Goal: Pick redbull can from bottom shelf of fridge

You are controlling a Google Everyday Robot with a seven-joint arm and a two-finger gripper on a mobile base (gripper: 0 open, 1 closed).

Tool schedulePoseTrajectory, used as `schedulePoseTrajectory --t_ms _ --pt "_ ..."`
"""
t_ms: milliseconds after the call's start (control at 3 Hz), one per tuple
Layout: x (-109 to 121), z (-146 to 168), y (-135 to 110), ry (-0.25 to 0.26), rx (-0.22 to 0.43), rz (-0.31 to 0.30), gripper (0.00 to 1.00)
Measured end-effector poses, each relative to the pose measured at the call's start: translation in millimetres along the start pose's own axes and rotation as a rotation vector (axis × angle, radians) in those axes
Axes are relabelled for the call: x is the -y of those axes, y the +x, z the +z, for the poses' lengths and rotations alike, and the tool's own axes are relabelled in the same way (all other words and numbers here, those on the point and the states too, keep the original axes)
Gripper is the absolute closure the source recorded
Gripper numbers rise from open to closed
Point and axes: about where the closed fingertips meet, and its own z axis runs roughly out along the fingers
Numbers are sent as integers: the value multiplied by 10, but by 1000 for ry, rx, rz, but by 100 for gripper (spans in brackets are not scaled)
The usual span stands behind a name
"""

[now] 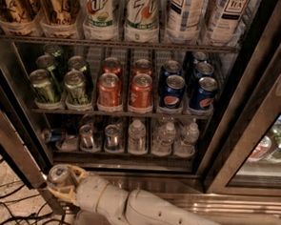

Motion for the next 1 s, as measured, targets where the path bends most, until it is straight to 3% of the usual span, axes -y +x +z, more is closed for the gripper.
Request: schedulePoseTrajectory --t_ms 667,1000 --pt "-340 -517 -260 -97 0 111 100" --pt "-421 -860 -478 -100 -8 168 100"
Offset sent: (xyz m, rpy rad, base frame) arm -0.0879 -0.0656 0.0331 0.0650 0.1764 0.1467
